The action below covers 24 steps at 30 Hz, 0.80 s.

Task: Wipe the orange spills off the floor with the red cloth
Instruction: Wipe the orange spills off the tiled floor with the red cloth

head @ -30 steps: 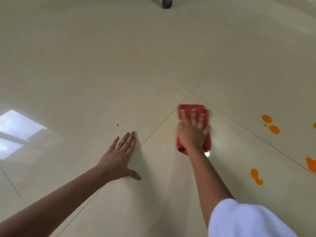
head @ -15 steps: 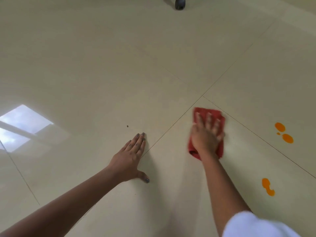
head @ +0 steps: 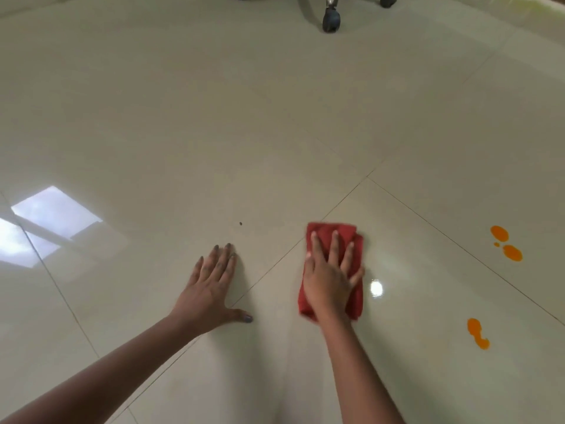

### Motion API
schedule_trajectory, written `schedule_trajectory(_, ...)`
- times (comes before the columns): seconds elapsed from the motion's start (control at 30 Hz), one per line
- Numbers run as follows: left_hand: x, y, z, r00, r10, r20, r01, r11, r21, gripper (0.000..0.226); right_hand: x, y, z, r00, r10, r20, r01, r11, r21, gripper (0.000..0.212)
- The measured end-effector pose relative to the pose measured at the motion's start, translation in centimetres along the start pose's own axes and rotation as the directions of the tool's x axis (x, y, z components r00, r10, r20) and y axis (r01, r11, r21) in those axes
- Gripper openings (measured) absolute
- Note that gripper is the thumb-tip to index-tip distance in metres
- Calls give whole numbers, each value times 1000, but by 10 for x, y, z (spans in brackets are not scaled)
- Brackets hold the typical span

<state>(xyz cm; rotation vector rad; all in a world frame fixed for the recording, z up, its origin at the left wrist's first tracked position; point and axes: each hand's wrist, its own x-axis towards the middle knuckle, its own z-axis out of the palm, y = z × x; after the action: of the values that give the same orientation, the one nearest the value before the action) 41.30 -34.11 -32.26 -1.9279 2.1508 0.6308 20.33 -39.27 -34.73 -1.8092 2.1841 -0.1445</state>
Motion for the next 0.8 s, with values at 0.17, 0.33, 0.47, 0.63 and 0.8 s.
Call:
schedule_trajectory(0.17, 7, 1, 0, 1000, 19, 15, -20, 997, 68, 125, -29, -65, 24, 901, -413, 129, 415, 910, 12, 49)
schedule_trajectory(0.33, 7, 3, -4, 999, 10, 48, -16, 993, 117, 124, 70, -60, 1, 971, -197, 138, 197, 980, 18, 48)
schedule_trajectory(0.47, 5, 7, -8, 998, 9, 69, -17, 994, 111, 122, -1, -24, 11, 999, -7, -47, 7, 1000, 12, 48)
schedule_trajectory(0.63, 5, 13, -3, 995, 65, 69, -68, 997, 43, 123, -16, -43, 19, 911, -402, 91, 408, 911, -64, 49)
schedule_trajectory(0.8, 3, 31, 4, 962, 240, 127, -244, 970, 14, 125, -3, 22, -6, 994, 108, -4, -108, 994, -25, 50)
